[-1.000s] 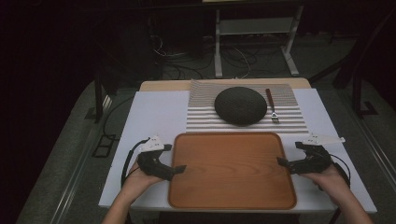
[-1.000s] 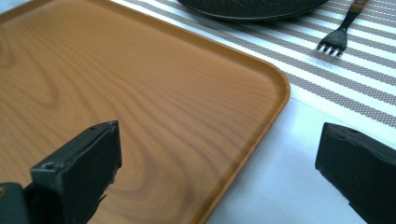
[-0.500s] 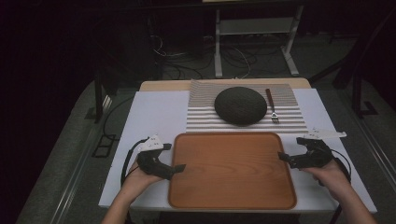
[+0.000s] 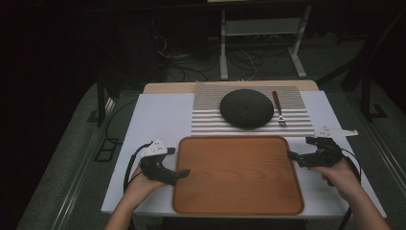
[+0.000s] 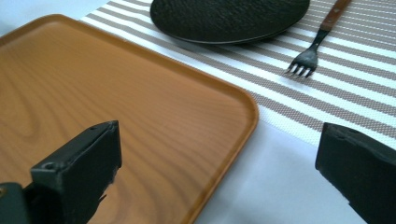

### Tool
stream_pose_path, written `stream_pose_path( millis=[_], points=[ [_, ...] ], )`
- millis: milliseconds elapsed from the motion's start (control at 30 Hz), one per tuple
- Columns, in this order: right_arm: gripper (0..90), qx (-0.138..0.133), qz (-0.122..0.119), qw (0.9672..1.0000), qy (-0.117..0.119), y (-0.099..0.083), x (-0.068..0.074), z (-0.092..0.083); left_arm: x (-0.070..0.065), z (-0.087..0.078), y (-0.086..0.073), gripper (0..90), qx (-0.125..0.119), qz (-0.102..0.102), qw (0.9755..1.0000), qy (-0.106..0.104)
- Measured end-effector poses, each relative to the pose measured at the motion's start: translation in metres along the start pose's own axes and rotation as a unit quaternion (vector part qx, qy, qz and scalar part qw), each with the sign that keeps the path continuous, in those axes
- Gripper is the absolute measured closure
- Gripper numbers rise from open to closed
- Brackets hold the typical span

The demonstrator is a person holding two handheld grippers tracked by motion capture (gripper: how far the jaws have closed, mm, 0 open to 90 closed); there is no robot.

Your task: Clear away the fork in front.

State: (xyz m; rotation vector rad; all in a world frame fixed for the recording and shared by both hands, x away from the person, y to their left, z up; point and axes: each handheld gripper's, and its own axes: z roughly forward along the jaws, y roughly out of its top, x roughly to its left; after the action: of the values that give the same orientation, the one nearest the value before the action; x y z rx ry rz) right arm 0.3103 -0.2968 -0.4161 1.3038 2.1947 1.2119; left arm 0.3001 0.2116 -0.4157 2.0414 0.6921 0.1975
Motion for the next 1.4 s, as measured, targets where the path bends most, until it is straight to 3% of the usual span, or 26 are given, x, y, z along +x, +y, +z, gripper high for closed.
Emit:
stream_pose_path(
  millis=[833,1400],
  points=[
    [0.4,0.006,0.011,0.9998,-0.015,0.022,-0.019,0.016,0.001,-0.001,0.000,0.0,-0.007,-0.007,1.0000,0.000],
    [0.6,0.035,0.009,0.9986,-0.038,0.052,-0.035,0.052,0.003,-0.001,-0.002,0.0,-0.007,-0.006,1.0000,0.001]
  ],
)
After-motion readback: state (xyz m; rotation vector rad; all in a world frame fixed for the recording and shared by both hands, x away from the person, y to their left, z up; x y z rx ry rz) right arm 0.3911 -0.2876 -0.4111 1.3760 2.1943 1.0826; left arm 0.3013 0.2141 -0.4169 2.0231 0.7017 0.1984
